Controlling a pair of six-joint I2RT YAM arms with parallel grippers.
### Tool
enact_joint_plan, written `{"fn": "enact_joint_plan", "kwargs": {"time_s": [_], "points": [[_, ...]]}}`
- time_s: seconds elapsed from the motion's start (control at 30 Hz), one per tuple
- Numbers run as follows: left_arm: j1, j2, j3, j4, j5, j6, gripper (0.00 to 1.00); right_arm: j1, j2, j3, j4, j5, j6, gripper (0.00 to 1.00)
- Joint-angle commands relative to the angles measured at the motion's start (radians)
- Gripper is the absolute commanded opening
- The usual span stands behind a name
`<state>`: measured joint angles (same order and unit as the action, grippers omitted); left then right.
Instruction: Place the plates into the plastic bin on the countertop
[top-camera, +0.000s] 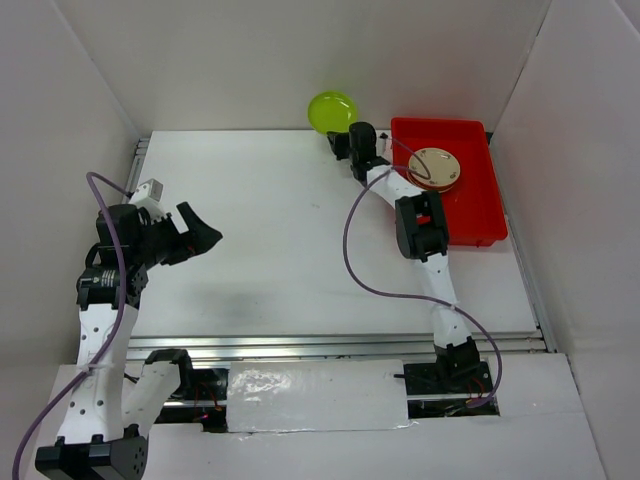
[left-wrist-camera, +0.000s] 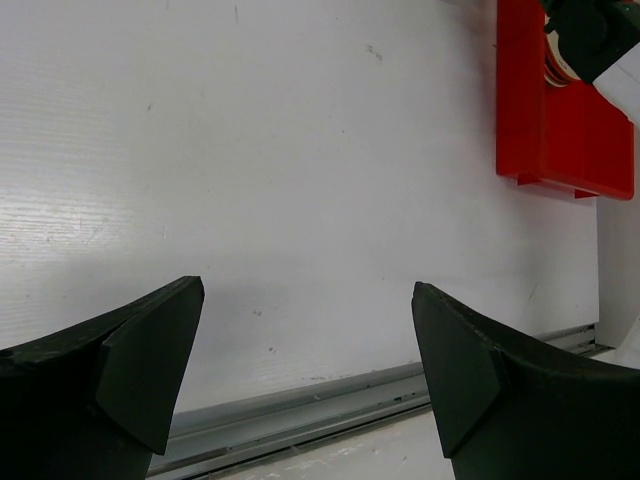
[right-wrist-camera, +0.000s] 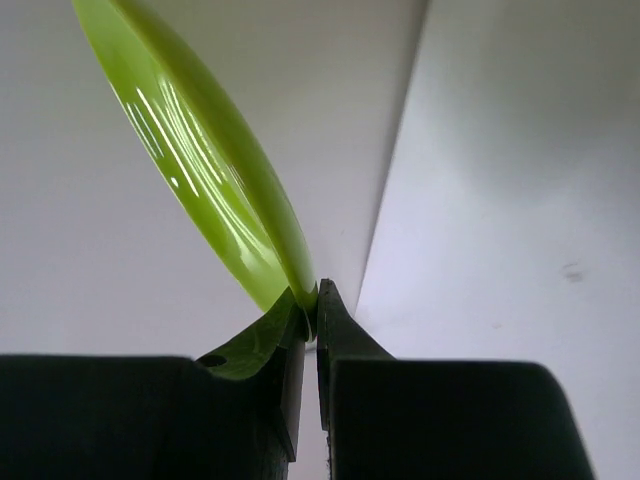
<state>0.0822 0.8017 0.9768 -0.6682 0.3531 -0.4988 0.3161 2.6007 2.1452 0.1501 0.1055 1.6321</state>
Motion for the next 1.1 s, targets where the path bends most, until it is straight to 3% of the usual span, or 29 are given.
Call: {"fn": "enact_joint_plan", "kwargs": {"time_s": [0.0,0.1,0.23,0.4,0.6,0.7,0.83,1.07], "points": [[0.007,-0.004,0.007,0.007,-0.014,0.017,0.99,-0.005,0.024,0.169,0.072,-0.191,-0.014,0.0],[0.01,-0.016,-0.001,0.01,-0.02,0.014,0.99,0.003,-0.005,0.202,0.1,-0.286,-0.041,0.0],[0.014,-0.021,0.0,0.001,-0.032,0.017,0.99,-0.003,-0.198,-0.083,0.192,-0.26,-0.104,0.0],[0.021,-0.041,-0.004,-0.001,-0.026,0.014,0.99,-0.046,-0.37,-0.284,0.241,-0.244,-0.112,0.0],[0.021,-0.044,0.0,-0.013,-0.054,0.025,0.99,-0.095,-0.657,-0.537,0.039,-0.046,-0.215,0.0],[0.022,-0.05,-0.009,-0.004,-0.043,0.023,0.99,-0.178,-0.793,-0.691,-0.033,0.028,-0.204,0.0],[0.024,-0.041,-0.013,0.009,-0.016,0.02,0.99,-0.291,-0.818,-0.685,-0.217,-0.003,-0.235,0.0],[0.024,-0.03,-0.009,0.009,-0.028,0.023,0.99,-0.455,-0.777,-0.709,-0.33,-0.101,-0.296,0.0]]}}
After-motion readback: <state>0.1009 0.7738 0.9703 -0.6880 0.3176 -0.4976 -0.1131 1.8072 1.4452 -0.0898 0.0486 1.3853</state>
